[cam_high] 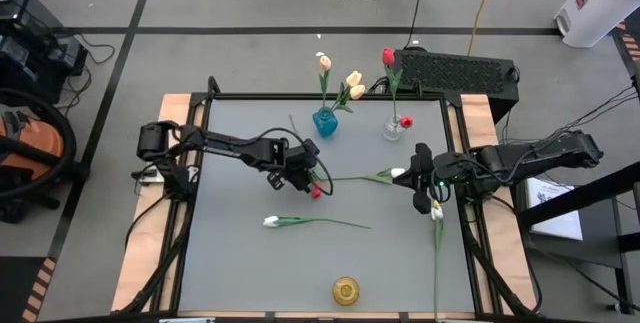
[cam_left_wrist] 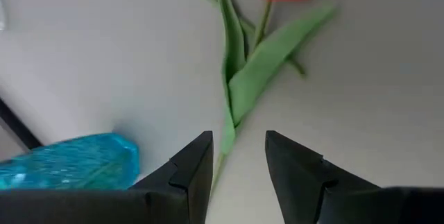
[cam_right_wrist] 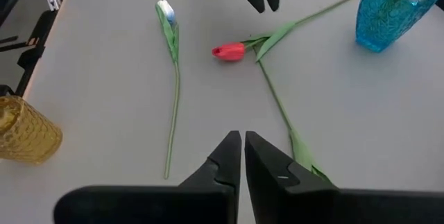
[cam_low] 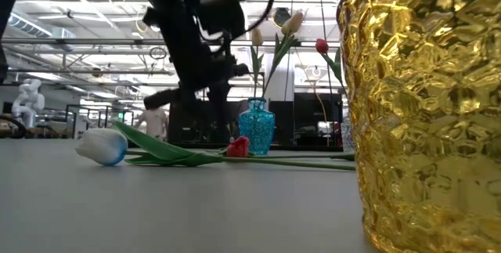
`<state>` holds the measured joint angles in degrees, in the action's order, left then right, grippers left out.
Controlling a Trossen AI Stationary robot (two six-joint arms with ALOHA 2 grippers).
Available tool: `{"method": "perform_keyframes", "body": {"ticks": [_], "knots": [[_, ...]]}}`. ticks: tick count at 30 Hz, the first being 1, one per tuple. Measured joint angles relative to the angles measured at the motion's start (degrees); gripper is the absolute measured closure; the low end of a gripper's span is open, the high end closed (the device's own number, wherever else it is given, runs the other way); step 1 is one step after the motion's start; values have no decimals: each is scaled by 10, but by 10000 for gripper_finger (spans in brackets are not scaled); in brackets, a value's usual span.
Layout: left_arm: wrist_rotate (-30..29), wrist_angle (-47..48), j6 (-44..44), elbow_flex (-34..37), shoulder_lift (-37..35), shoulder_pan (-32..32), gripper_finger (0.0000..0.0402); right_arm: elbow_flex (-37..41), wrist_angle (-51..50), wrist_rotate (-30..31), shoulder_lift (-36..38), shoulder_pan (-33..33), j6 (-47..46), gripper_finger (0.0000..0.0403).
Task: Sort flowers into vase by color
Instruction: Put the red flower into the transparent vase
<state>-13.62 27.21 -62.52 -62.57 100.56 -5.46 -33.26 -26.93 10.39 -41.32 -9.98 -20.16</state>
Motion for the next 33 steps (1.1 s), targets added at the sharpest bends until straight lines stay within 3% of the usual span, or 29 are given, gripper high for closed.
{"method": "perform_keyframes", "body": {"ticks": [19, 33], "knots": [[2, -26, -53, -41, 62, -28, 261, 0, 19, 0, 0, 0, 4, 389], [41, 0, -10, -44, 65, -28, 261, 0, 19, 0, 0, 0, 25, 390]]}}
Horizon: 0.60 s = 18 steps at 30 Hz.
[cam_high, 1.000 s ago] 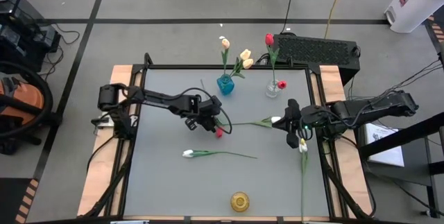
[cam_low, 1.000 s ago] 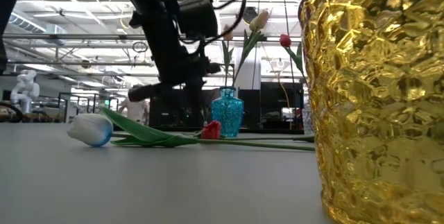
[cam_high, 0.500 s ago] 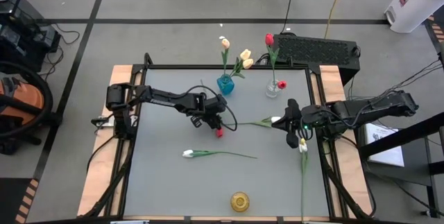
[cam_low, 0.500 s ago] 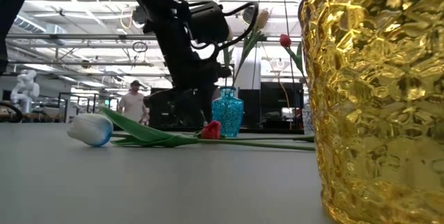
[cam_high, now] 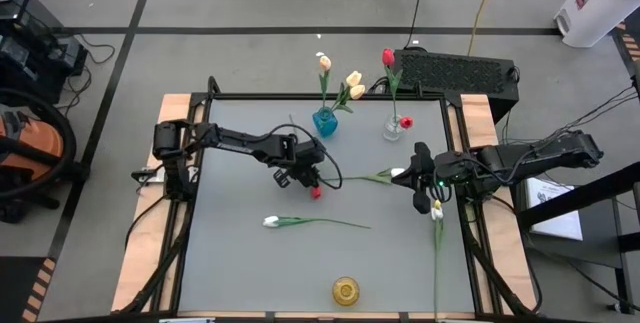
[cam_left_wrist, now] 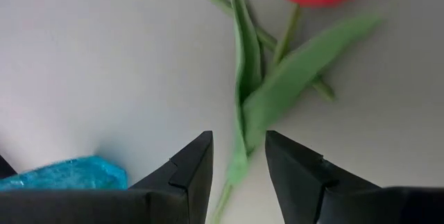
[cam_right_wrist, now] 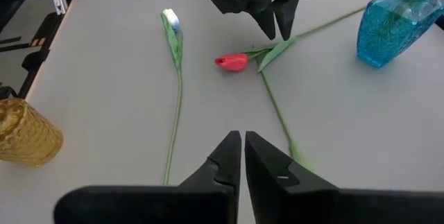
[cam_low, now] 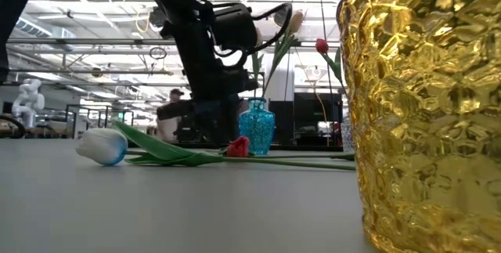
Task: Sort flowers into vase by color
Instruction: Put the red flower into the transparent vase
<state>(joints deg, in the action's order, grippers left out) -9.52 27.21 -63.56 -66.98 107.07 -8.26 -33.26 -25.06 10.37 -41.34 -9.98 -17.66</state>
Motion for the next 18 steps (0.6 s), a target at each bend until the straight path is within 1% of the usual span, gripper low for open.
{"method": "perform_keyframes", "body": {"ticks": [10, 18], "knots": [[3, -17, -2, 0, 24, -8, 261, 0, 0, 0, 0, 0, 3, 390], [3, -26, 1, 0, 24, -7, 261, 0, 0, 0, 0, 0, 3, 389]]}}
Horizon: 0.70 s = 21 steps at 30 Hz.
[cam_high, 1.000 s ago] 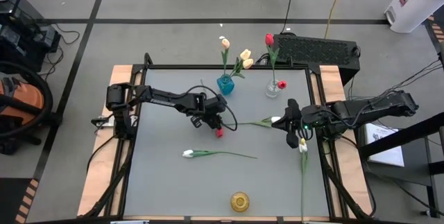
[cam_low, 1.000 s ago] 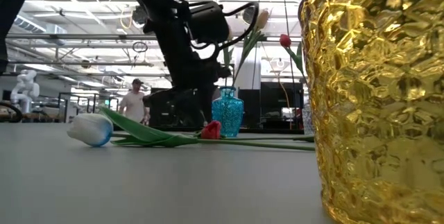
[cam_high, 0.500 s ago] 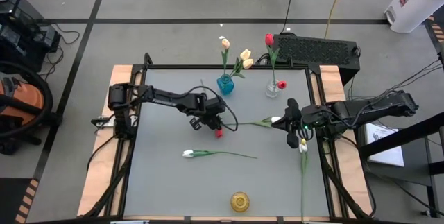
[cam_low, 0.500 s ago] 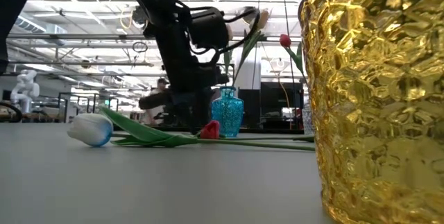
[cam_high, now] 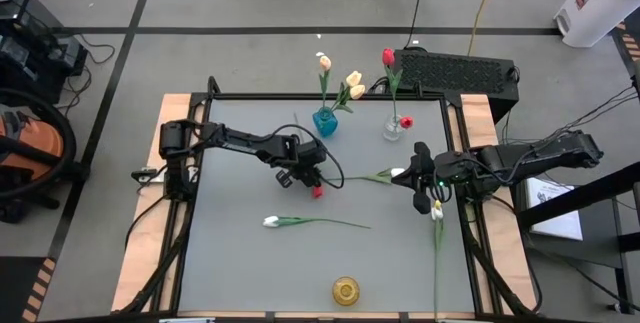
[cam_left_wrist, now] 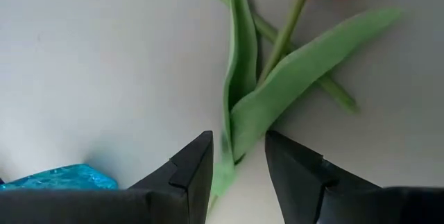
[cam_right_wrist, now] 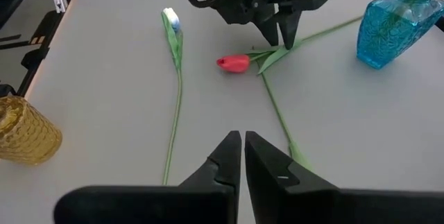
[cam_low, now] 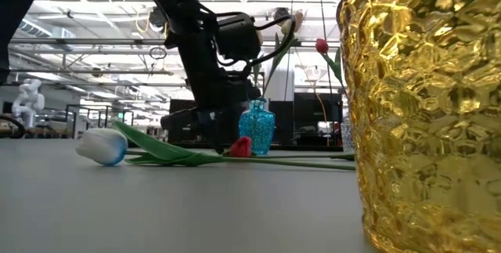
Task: Sort flowers into vase by color
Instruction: Put the red flower into the transparent vase
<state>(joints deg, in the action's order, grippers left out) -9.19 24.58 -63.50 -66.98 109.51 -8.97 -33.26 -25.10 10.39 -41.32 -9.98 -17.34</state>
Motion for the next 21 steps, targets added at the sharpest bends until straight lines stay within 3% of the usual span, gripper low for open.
{"method": "perform_keyframes", "body": {"ticks": [7, 17, 21], "knots": [[5, 2, 2, 0, 0, 0, 271, 0, 0, 0, 0, 0, -4, 390], [6, 4, 20, 0, 0, 0, 389, 0, 0, 0, 0, 0, -15, 390], [6, 4, 43, 0, 0, 0, 395, 0, 0, 0, 0, 0, -15, 389]]}}
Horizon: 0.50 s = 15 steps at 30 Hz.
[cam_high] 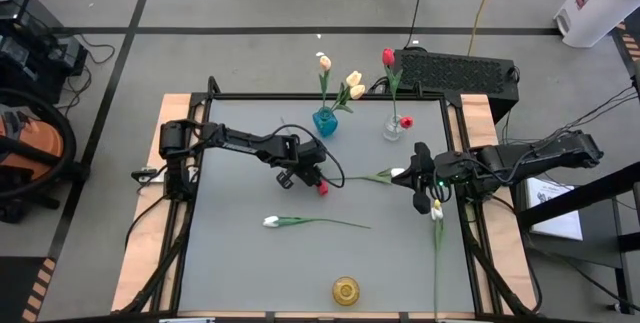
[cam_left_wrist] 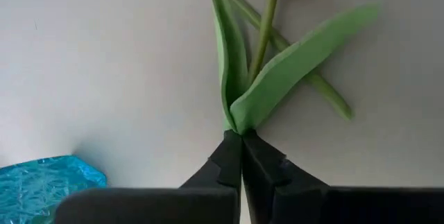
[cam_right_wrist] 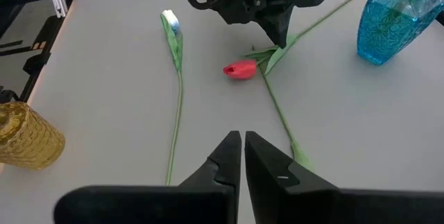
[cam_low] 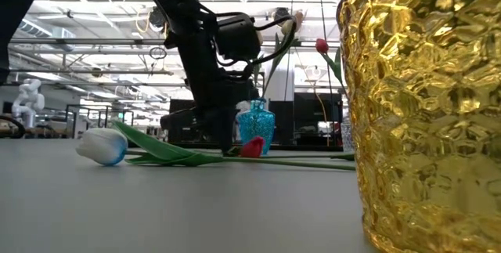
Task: Sort flowers into vase by color
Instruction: Put the red flower into the transparent vase
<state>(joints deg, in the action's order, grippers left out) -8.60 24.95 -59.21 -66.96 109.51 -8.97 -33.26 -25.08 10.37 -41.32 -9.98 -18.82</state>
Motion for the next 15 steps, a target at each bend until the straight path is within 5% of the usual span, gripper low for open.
{"method": "perform_keyframes", "body": {"ticks": [15], "knots": [[-68, 18, 4, 0, 0, 46, 400, 0, 2, 0, 0, 0, 0, 390]]}}
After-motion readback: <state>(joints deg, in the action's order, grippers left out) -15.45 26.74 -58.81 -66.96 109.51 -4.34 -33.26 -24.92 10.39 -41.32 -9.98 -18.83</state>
